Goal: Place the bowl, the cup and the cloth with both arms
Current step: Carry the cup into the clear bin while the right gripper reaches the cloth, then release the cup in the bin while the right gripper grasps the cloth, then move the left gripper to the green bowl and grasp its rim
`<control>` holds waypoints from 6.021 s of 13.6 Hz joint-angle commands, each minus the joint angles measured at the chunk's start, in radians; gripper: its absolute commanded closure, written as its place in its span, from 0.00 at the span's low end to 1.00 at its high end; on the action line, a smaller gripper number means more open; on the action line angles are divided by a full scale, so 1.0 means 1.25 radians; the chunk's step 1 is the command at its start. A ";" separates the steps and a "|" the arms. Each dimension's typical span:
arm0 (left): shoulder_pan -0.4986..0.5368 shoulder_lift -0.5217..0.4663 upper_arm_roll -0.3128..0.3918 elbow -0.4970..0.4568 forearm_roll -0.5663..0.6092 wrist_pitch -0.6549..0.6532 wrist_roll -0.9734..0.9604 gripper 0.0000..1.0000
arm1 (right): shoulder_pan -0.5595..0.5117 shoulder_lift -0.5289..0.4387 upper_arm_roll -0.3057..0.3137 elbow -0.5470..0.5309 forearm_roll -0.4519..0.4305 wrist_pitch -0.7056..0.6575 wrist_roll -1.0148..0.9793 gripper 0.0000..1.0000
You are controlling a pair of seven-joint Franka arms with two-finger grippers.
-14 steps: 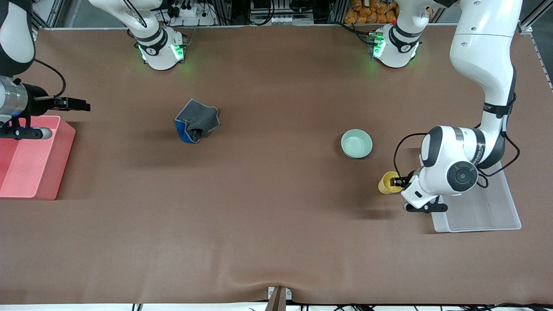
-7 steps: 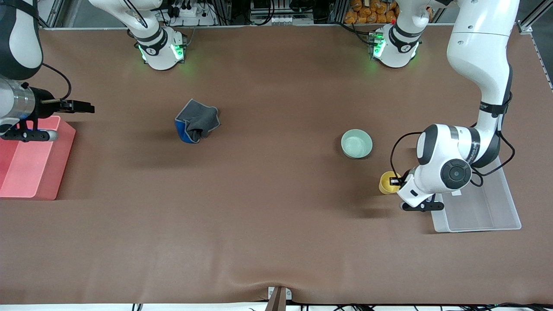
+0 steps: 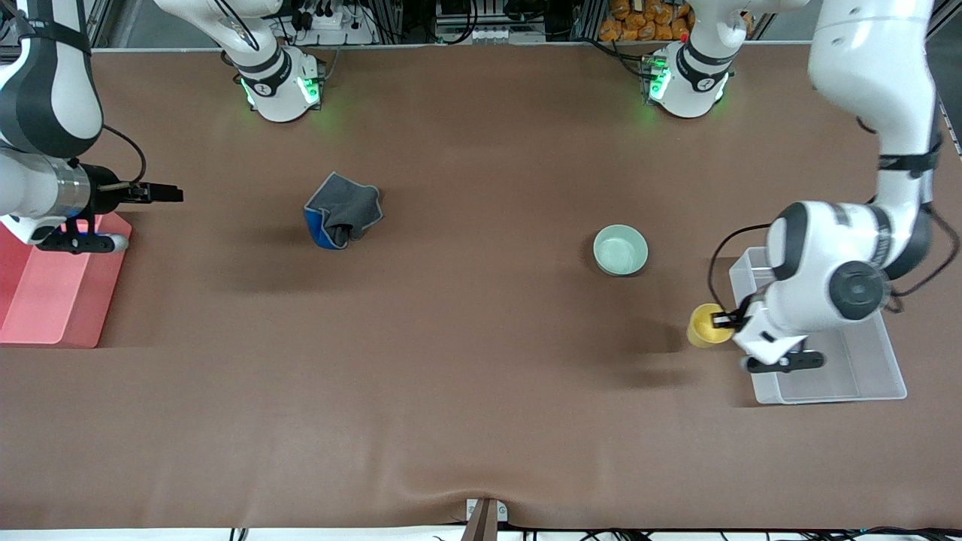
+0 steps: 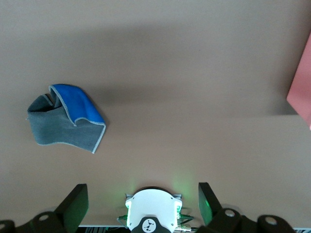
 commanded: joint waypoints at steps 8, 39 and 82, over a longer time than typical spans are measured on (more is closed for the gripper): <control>0.229 0.006 0.004 0.148 -0.057 -0.144 0.274 1.00 | -0.004 0.024 0.006 -0.074 0.135 0.087 0.014 0.00; 0.232 0.224 0.002 0.146 -0.040 0.087 0.300 0.79 | 0.434 0.109 0.008 -0.343 0.137 0.589 0.276 0.00; 0.092 -0.151 -0.323 -0.384 0.105 0.112 -0.283 0.03 | 0.420 0.148 0.000 -0.366 0.103 0.656 0.371 1.00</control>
